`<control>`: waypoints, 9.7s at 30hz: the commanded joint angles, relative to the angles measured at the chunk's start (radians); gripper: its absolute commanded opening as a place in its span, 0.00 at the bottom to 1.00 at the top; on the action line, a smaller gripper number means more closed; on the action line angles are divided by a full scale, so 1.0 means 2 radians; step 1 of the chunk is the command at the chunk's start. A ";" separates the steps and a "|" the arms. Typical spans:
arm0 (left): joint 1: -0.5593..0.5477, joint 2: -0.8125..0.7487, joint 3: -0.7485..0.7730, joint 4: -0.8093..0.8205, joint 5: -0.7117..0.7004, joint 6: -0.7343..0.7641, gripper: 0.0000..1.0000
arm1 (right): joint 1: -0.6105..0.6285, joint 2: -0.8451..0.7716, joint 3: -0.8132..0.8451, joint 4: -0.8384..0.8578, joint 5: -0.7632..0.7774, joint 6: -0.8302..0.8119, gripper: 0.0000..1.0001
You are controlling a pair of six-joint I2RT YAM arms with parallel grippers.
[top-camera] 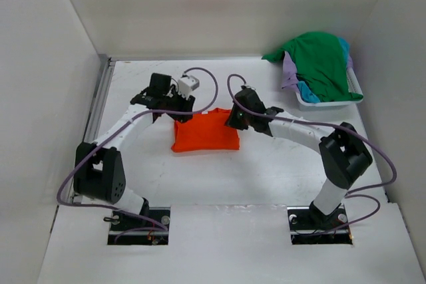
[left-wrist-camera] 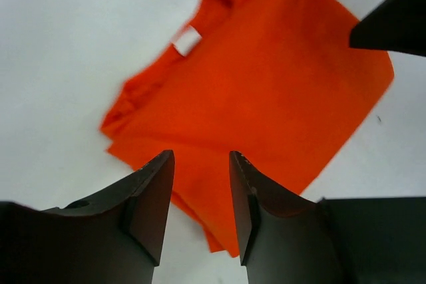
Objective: Fold and stack the t-shirts
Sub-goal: Smooth out wrinkles on the folded tshirt, then put the neatly folded tshirt into the corner of the board with the left arm, then grab crumpled tshirt from bin with the right arm, then move the tshirt to the center of the board
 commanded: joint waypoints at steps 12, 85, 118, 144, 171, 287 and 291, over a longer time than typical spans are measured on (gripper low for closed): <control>0.055 0.102 -0.045 0.008 -0.028 0.011 0.35 | 0.000 0.056 -0.040 0.028 0.003 0.036 0.03; 0.299 0.568 0.673 -0.032 -0.137 -0.062 0.02 | -0.149 0.041 0.222 -0.217 -0.017 -0.114 0.49; 0.281 0.407 0.524 0.060 -0.211 0.018 0.67 | -0.374 0.180 0.461 -0.284 0.164 -0.185 0.69; 0.191 0.316 0.409 0.032 -0.216 0.052 0.71 | -0.405 0.182 0.340 -0.186 0.345 -0.195 0.71; 0.159 0.319 0.362 0.032 -0.218 0.050 0.70 | -0.405 0.041 0.157 -0.046 0.465 -0.290 0.71; -0.221 0.060 -0.157 -0.097 -0.190 0.101 0.12 | -0.076 0.042 -0.073 -0.013 0.049 -0.061 0.11; -0.133 0.056 -0.110 -0.048 -0.251 0.126 0.08 | -0.087 0.005 -0.110 -0.013 0.052 -0.051 0.00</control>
